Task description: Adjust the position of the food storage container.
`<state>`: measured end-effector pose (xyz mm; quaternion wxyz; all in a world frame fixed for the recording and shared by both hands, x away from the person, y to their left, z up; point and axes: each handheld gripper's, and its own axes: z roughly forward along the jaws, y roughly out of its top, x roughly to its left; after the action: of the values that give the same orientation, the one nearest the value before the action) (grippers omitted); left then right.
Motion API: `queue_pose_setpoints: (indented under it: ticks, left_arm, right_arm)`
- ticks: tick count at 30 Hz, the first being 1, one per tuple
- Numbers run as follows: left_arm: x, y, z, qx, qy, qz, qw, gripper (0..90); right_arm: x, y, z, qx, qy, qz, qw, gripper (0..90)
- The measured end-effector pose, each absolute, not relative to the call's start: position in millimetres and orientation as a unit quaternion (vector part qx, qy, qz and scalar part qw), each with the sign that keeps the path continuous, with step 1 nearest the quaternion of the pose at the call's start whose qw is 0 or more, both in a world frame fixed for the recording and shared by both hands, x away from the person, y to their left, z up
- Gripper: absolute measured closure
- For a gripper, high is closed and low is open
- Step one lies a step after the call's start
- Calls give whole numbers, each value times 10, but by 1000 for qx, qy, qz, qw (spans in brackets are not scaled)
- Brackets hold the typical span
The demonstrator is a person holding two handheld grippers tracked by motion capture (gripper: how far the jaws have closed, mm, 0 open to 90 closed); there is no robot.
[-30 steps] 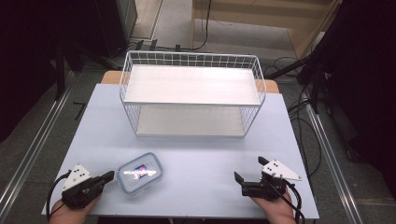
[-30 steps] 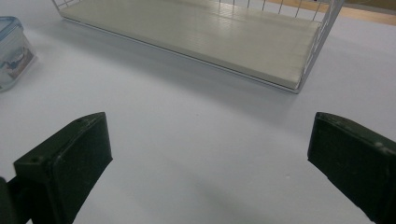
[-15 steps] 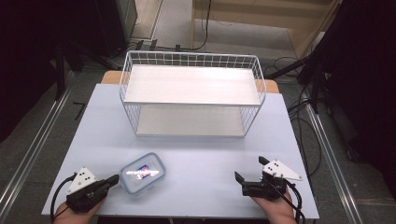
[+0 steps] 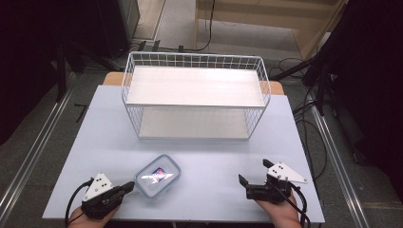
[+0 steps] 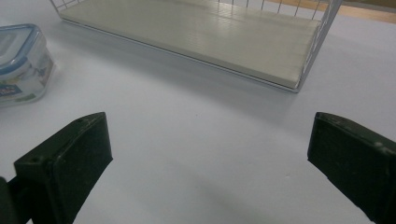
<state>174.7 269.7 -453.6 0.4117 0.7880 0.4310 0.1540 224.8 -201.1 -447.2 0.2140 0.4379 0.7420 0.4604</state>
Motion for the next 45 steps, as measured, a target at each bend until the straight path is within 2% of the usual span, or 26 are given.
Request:
queue_pose_setpoints:
  ticks: [14,26,31,34,37,45]
  left_arm:
    - [1789,2271,-4552,806,397,144,416,900]
    - [1762,1838,-4594,827,343,114,430,900]
    - [1730,1810,-4595,837,325,117,424,900]
    - [1750,1990,-4670,839,349,131,397,900]
    - [1836,2066,-4671,824,377,140,399,900]
    - [2073,1906,-4621,811,390,135,414,900]
  right_arm:
    - [2241,-1989,-4473,437,742,463,211,1]
    - [2243,-1993,-4479,438,742,463,209,1]
    - [2244,-1992,-4489,441,740,464,204,1]
    - [2242,-2007,-4483,439,739,468,205,1]
    - [2238,-2012,-4478,443,737,468,204,1]
    - [2254,-1998,-4502,446,737,466,203,0]
